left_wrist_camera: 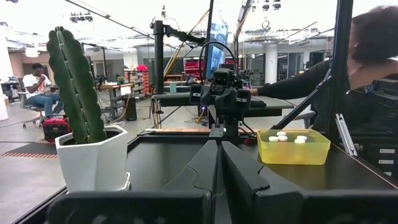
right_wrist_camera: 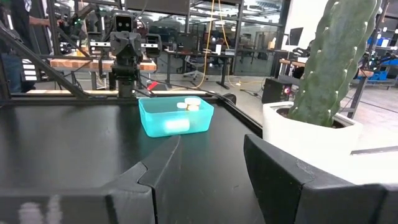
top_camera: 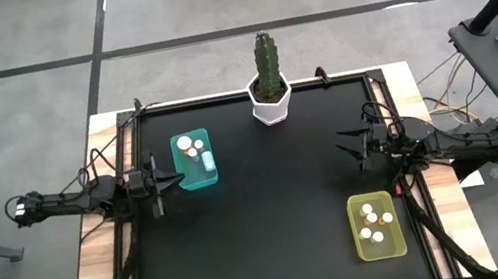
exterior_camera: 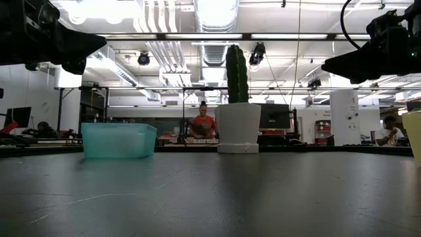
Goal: Pick and place medicine bottles into bin by pill shape (circle, oval)
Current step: Return to Home Position
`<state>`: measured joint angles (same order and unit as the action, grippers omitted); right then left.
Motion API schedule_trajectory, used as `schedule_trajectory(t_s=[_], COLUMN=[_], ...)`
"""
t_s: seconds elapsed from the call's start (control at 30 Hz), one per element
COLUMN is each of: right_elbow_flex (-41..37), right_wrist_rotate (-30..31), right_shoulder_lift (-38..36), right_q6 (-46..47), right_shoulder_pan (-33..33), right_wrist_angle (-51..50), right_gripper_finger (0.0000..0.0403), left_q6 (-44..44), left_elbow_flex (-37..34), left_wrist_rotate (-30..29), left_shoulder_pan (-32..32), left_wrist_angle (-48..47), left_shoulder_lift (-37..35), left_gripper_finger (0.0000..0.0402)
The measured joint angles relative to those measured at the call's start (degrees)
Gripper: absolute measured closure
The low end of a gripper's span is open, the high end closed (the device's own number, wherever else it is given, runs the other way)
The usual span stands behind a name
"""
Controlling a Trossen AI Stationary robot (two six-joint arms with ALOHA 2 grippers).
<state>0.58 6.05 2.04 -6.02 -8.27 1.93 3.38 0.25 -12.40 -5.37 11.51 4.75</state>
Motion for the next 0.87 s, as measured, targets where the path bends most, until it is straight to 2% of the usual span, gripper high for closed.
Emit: schedule_trajectory(t_s=[0.87], right_elbow_flex=[0.00], right_wrist_rotate=[0.01], right_shoulder_lift=[0.02], right_q6=[0.00], right_shoulder_pan=[0.00], right_wrist_angle=[0.02], right_gripper_finger=[0.0234], left_q6=[0.00], left_elbow_flex=[0.00], left_wrist_rotate=[0.01], left_shoulder_pan=[0.00], left_wrist_angle=[0.00], left_shoulder_lift=[0.09], left_gripper_finger=[0.0396])
